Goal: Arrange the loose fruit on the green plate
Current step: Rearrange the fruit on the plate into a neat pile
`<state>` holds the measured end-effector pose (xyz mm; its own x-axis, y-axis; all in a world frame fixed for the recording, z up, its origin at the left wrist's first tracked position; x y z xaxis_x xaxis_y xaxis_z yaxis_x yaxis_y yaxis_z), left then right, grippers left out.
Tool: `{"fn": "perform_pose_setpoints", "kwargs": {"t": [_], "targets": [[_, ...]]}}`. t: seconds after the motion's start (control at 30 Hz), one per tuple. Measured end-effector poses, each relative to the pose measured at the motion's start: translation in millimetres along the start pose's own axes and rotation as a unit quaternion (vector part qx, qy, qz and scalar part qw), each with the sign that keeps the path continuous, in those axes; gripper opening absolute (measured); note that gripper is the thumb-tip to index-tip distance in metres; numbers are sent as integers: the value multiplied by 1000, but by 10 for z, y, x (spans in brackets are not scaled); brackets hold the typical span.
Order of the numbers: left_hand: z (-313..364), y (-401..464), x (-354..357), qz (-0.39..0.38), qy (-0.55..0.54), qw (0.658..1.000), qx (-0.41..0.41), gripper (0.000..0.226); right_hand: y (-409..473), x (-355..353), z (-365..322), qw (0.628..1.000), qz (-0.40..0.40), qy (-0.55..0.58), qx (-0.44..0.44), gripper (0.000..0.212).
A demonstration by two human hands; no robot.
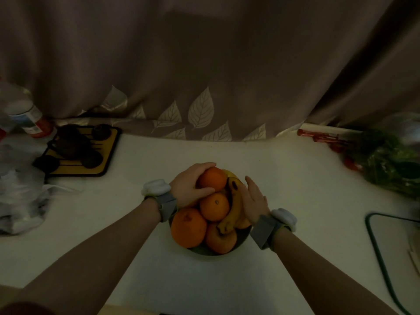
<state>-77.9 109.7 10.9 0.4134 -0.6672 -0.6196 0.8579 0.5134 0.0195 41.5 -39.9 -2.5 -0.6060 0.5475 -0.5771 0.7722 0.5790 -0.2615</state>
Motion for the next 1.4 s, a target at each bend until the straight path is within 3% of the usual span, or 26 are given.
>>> {"fn": "perform_pose_setpoints", "kwargs": {"t": [0.13, 0.3, 0.37, 0.47, 0.57, 0.77, 0.9, 1.07, 1.2, 1.4], "targets": [[27, -52, -126, 19, 56, 997, 53, 67, -93, -50, -110, 996, 54, 36, -54, 45], [-135, -590, -127, 94, 27, 991, 87, 56, -222, -55, -170, 991, 31, 0, -127, 63], [-167, -682, -62, 94, 20, 994, 60, 58, -209, 6, -165, 989, 26, -24, -141, 68], [-148, -675, -45, 91, 44, 994, 37, 70, -215, 83, -148, 988, 15, -57, -141, 74], [-127, -691, -29, 97, 44, 994, 25, 66, -228, 74, -116, 986, 21, -71, -149, 80], [-112, -688, 15, 90, 66, 994, -2, 77, -300, -12, -39, 998, 7, 39, -48, 52], [-128, -693, -21, 61, 61, 996, -15, 97, -327, -65, 64, 999, 1, 40, -34, 51], [-136, -700, -51, 53, 34, 998, -2, 109, -388, -71, 145, 999, -1, 39, -35, 56], [-147, -684, -97, 46, -5, 999, -11, 114, -389, -44, 193, 998, 9, 6, -66, 84], [-151, -716, -189, 35, 13, 999, -12, 110, -364, -50, 133, 991, 30, -58, -118, 89]]}}
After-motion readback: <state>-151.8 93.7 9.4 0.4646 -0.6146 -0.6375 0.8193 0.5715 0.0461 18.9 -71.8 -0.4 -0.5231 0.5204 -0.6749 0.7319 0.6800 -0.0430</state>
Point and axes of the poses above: each hand's wrist, its own y-axis towards the middle knuckle, its own x-axis out of the palm, z = x × y, the point moved 1 cm from there along y, towards the middle knuckle, and after that the axes turned 9 degrees about z, right-handed, at the moved point
